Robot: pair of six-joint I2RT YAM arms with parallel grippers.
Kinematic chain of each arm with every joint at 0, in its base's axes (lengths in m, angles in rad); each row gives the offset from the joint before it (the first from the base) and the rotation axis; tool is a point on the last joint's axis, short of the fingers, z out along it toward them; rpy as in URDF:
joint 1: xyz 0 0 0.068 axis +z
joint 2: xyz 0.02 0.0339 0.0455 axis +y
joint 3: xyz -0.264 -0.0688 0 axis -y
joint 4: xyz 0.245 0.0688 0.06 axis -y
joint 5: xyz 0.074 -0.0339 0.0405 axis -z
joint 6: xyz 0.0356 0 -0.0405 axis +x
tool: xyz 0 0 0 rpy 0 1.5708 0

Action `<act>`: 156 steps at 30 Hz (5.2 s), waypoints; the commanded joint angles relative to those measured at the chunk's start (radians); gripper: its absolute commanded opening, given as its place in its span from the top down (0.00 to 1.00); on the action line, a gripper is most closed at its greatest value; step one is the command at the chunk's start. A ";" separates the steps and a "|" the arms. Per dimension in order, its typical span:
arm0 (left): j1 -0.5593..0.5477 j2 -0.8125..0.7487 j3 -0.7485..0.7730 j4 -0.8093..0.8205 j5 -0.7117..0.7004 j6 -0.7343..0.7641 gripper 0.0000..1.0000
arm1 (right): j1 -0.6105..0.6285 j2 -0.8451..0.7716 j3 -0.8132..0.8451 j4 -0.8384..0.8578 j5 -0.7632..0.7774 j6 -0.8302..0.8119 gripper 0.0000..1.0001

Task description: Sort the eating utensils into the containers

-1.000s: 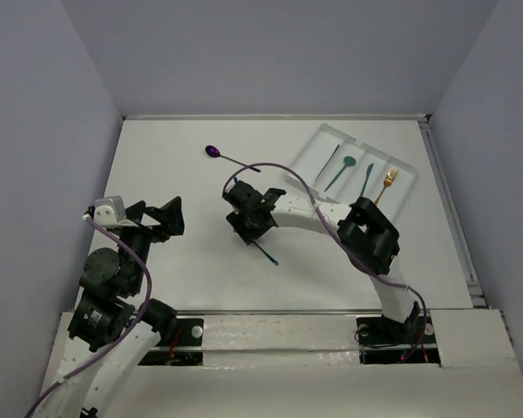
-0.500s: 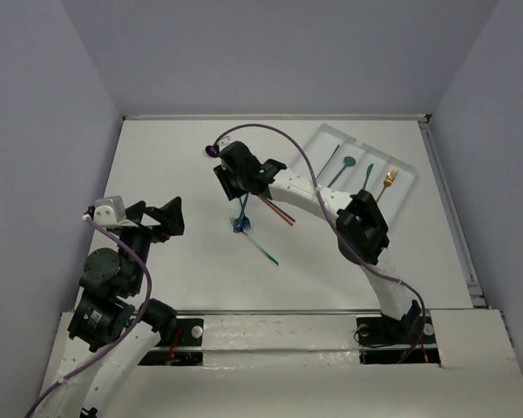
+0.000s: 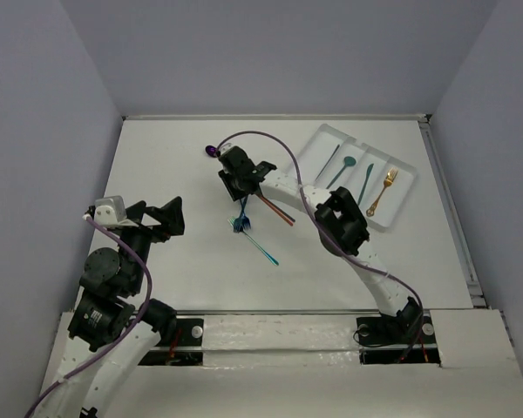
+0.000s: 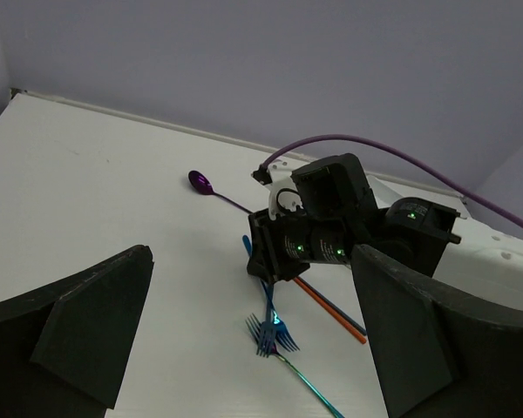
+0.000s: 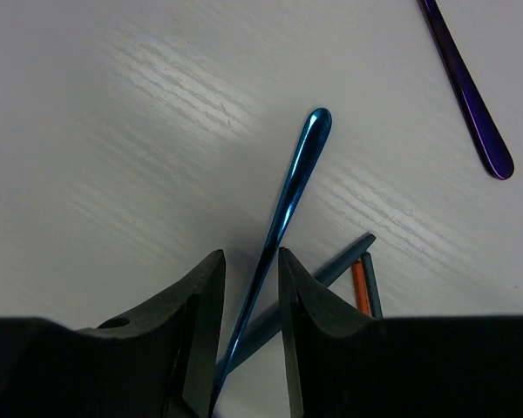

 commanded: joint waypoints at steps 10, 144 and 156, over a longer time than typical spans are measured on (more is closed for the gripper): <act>-0.005 0.012 -0.004 0.050 0.006 0.012 0.01 | 0.003 -0.062 -0.145 0.069 0.000 0.054 0.81; -0.040 -0.089 -0.006 0.047 0.016 0.010 0.01 | 0.071 -0.349 -0.454 0.345 0.225 0.430 1.00; -0.049 -0.106 -0.006 0.044 0.013 0.009 0.01 | 0.002 -0.709 -0.720 0.457 0.329 0.397 1.00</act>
